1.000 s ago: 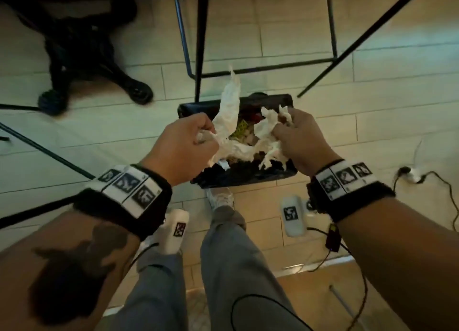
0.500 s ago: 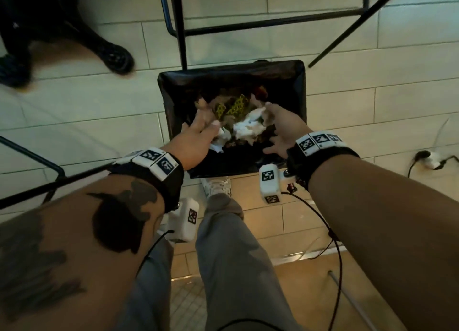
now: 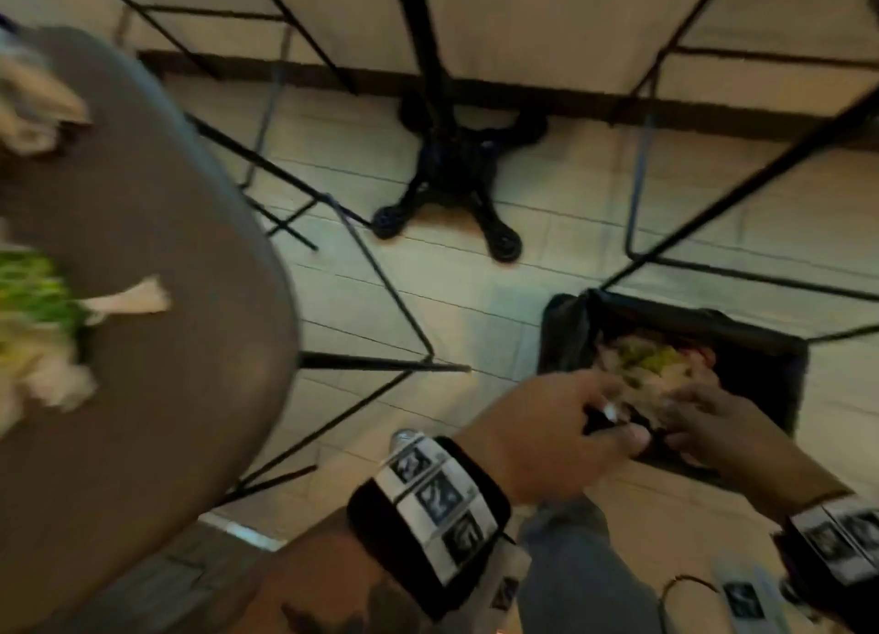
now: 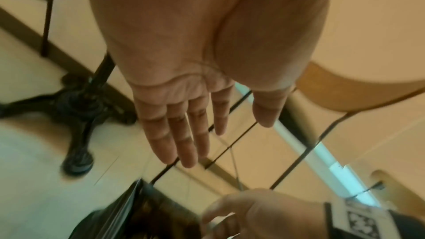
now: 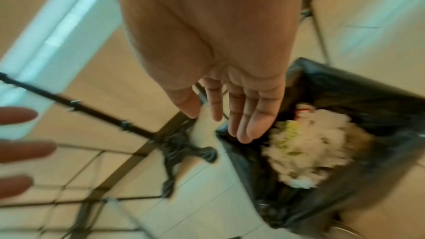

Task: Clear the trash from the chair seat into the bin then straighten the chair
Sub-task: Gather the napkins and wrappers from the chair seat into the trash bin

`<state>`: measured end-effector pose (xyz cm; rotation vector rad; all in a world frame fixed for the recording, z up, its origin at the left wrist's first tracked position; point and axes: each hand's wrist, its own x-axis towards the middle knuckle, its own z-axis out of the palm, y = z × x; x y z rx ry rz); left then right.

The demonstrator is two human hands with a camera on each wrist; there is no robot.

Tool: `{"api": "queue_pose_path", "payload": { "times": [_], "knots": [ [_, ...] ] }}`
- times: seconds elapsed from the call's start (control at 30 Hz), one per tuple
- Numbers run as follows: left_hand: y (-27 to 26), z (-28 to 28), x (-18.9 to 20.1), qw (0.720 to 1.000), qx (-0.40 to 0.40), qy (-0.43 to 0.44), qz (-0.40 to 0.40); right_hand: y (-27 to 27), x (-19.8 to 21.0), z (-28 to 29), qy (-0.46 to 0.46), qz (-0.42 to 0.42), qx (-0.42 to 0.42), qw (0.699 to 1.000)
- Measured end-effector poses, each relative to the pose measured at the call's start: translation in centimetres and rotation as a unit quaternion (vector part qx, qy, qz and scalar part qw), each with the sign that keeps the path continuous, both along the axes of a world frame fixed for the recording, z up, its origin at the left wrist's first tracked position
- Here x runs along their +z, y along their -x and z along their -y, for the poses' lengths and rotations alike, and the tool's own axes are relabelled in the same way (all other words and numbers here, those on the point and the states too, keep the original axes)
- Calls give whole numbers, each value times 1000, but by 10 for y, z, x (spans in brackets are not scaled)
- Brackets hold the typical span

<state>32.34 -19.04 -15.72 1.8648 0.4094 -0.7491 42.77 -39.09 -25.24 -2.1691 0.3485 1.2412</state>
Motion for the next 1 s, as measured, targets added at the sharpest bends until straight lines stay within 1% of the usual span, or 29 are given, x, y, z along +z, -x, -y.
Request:
{"api": "queue_pose_path", "payload": {
  "times": [0.03, 0.1, 0.17, 0.23, 0.3, 0.37, 0.4, 0.47, 0.53, 0.57, 0.6, 0.67, 0.8, 0.9, 0.93, 1.0],
  "knots": [
    [15, -15, 28, 1000, 5, -6, 27, 7, 23, -22, -9, 34, 73, 997],
    [47, -48, 80, 995, 44, -15, 83, 21, 70, -66, -31, 92, 196, 976],
    [85, -77, 123, 987, 97, -18, 128, 34, 117, -112, -75, 126, 270, 952],
    [127, -104, 157, 973, 162, -28, 162, 50, 167, -163, -128, 159, 325, 923],
    [167, -125, 182, 954, 225, -50, 192, 69, 209, -206, -165, 180, 365, 898],
    [204, -145, 195, 928, 301, -84, 204, 89, 240, -246, -198, 192, 382, 882],
    [220, -155, 196, 911, 334, -118, 210, 100, 250, -265, -211, 199, 392, 873],
    [247, -179, 191, 874, 392, -196, 210, 121, 259, -299, -213, 206, 437, 849],
    [264, -203, 179, 839, 437, -254, 202, 142, 257, -328, -205, 216, 482, 824],
    [269, -214, 172, 830, 444, -281, 190, 150, 253, -342, -203, 229, 500, 810],
    [272, -223, 164, 827, 436, -311, 169, 158, 248, -355, -204, 243, 512, 798],
    [272, -238, 150, 831, 414, -348, 131, 172, 240, -379, -197, 269, 523, 784],
    [265, -264, 130, 836, 440, -322, 65, 194, 232, -416, -145, 280, 522, 793],
    [256, -282, 128, 856, 413, -311, 23, 197, 226, -430, -133, 277, 537, 786],
    [251, -286, 130, 865, 397, -307, 18, 194, 224, -433, -141, 274, 532, 789],
    [242, -292, 134, 878, 368, -304, 14, 184, 224, -434, -163, 256, 503, 809]
  ]
}}
